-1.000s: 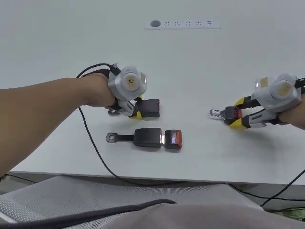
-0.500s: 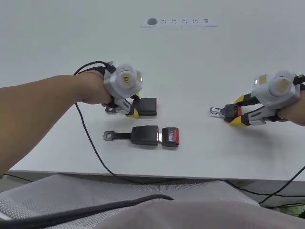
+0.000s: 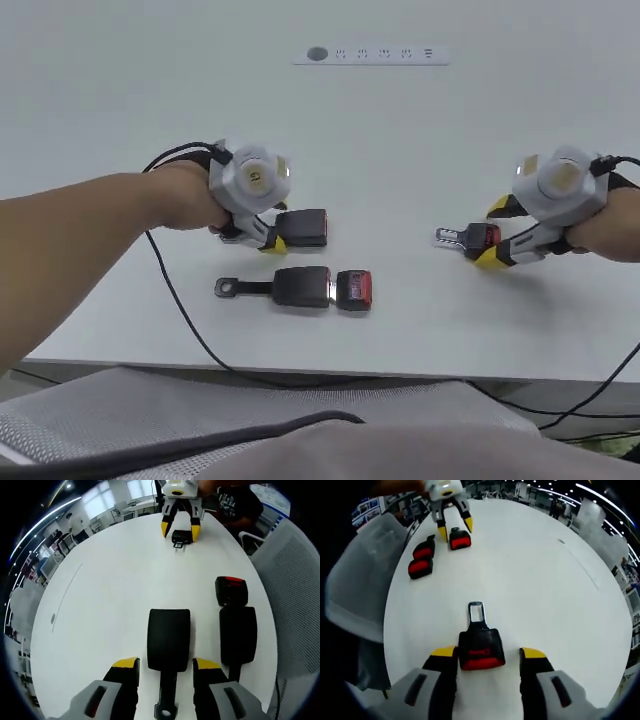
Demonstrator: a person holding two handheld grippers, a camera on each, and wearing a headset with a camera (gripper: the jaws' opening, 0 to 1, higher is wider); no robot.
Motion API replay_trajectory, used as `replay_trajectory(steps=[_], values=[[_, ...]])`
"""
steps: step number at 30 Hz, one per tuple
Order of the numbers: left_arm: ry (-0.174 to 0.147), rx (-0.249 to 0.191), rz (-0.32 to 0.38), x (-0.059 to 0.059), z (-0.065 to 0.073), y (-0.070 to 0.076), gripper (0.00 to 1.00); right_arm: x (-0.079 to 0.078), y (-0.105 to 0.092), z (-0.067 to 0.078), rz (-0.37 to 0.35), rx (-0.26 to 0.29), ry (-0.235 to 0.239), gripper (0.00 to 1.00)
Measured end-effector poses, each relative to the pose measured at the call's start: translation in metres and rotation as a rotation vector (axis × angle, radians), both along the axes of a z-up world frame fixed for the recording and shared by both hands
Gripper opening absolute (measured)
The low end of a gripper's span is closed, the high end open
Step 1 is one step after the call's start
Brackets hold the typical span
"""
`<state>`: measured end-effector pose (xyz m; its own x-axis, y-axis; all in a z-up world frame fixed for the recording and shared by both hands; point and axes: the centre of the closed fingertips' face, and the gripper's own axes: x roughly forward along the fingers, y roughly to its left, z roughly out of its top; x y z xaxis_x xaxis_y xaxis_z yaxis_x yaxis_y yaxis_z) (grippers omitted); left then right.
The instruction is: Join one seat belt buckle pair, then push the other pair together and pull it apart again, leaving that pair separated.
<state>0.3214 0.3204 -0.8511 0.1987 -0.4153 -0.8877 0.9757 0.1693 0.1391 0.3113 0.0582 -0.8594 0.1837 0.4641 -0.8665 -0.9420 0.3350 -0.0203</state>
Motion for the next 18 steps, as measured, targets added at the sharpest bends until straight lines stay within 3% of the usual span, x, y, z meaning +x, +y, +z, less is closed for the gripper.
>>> replay_trajectory(steps=[2,3,7,9,13,16,18], values=[[-0.01,-0.01,0.015,-0.002,0.0,0.007,0.48,-0.003,-0.001,0.001,-0.006,0.015,-0.023,0.56],[-0.031,-0.024,0.045,-0.002,0.003,0.012,0.5,-0.004,-0.001,0.001,-0.012,0.019,-0.028,0.58],[-0.053,-0.14,0.155,-0.008,0.02,0.019,0.53,-0.019,0.002,0.001,-0.026,0.035,-0.038,0.66],[-0.073,-0.167,0.184,-0.012,0.028,0.026,0.55,-0.025,0.003,0.003,-0.025,0.041,-0.055,0.7],[-0.103,-0.244,0.268,-0.024,0.045,0.037,0.6,-0.03,0.009,0.012,-0.091,0.118,-0.063,0.73],[-0.116,-0.257,0.284,-0.035,0.051,0.046,0.64,-0.032,0.009,0.023,-0.123,0.157,-0.089,0.77],[-0.118,-0.289,0.321,-0.041,0.056,0.052,0.65,-0.035,0.007,0.026,-0.141,0.172,-0.098,0.8]])
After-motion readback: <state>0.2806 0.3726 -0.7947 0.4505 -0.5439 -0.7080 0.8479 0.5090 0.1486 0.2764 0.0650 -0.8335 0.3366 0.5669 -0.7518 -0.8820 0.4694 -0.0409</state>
